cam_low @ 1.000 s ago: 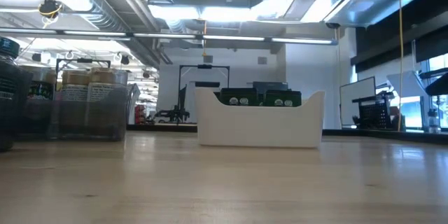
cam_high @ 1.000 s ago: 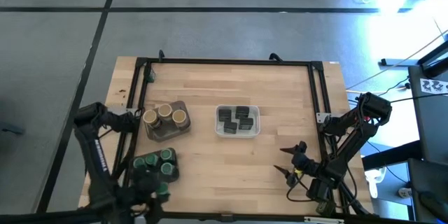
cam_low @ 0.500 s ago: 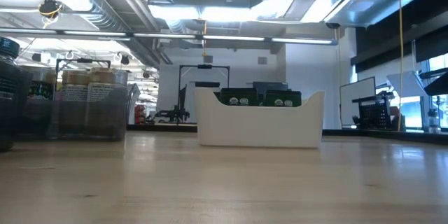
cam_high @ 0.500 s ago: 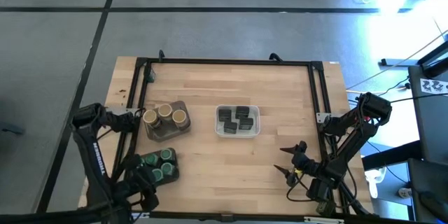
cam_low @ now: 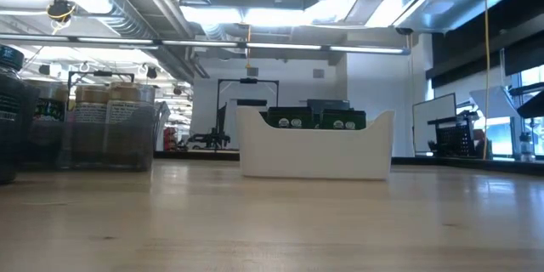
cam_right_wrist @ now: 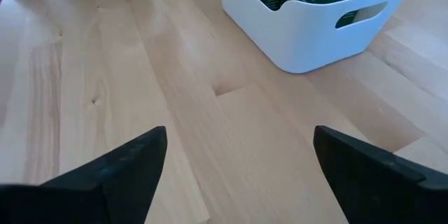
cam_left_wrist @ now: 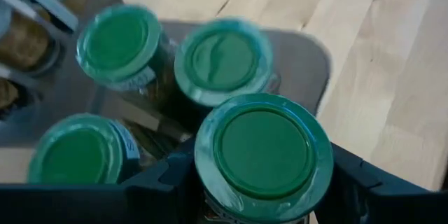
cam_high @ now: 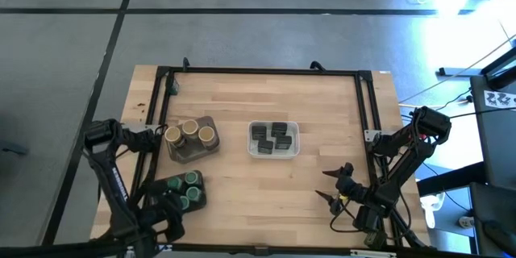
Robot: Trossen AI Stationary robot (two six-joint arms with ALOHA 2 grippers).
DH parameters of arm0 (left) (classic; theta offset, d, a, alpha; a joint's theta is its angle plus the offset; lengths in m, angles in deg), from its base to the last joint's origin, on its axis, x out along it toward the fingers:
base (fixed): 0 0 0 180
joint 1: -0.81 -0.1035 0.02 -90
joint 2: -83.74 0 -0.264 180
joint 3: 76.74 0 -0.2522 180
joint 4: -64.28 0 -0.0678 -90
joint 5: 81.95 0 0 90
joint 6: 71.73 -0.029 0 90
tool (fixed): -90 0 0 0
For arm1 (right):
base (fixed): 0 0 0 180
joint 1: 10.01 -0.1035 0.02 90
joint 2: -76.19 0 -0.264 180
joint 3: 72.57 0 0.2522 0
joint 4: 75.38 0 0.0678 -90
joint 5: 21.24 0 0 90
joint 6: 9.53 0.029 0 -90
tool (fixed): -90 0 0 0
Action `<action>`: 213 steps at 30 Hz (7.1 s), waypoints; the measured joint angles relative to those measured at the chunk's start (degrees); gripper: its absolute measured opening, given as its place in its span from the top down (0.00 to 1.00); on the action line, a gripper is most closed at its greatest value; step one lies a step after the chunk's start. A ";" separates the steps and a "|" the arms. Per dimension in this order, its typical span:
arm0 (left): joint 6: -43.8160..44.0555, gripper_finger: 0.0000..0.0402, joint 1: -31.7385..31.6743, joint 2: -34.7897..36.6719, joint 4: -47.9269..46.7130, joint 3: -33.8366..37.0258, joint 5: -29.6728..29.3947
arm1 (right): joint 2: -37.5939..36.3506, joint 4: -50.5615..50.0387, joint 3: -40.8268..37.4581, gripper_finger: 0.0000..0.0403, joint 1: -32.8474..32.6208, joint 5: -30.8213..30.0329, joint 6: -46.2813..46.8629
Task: Sort spices by type
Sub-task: Put the green seasoning bottle into the bottom black bin, then put the black seasoning can into the white bin, then adjust the black seasoning can in the white bin
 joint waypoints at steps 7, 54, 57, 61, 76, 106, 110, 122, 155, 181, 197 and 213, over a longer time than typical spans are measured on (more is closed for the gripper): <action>1.67 0.49 -0.02 0.00 2.66 2.32 2.76 | 0.00 -0.02 0.00 0.11 0.00 0.41 -0.08; -52.55 0.19 -25.36 1.72 46.75 -4.76 -5.92 | -4.17 -39.46 38.27 0.11 0.72 62.00 -18.34; -53.34 0.19 -26.50 0.50 48.79 -4.76 -5.88 | -3.37 -39.35 38.27 0.11 0.70 67.68 -18.40; -52.82 0.19 -27.47 -1.36 49.19 -4.76 -5.87 | -1.96 -38.27 38.27 0.11 -0.94 70.53 -18.92; -50.47 0.19 -28.43 -4.33 52.50 -4.76 -5.87 | 9.47 -33.49 38.25 0.11 -6.58 76.90 -28.90; -51.89 0.19 -29.32 -4.31 52.69 -4.76 -5.91 | 18.34 -35.88 38.41 0.71 -5.67 70.44 -28.93; -53.98 0.19 -29.35 -3.08 51.18 -4.76 -5.87 | 18.34 -38.72 41.79 0.71 -2.63 66.53 -29.92; -63.69 0.19 -24.88 7.88 35.90 -4.76 -5.20 | 18.22 -56.31 58.50 0.71 14.97 44.37 -43.63; -63.48 0.19 -24.12 30.49 33.12 19.24 -4.40 | 18.21 -41.28 56.21 0.71 48.87 43.24 -73.53; -68.92 0.19 -26.39 30.49 36.34 19.26 -4.41 | 18.23 -31.58 44.56 0.46 51.36 41.53 -73.56; -75.90 0.19 -39.43 27.89 46.32 19.19 1.93 | 3.09 -33.13 45.11 0.30 43.91 32.43 -70.73; -91.59 0.50 -53.66 7.33 71.45 15.94 24.08 | -3.15 -25.73 17.56 0.41 41.92 9.09 -57.87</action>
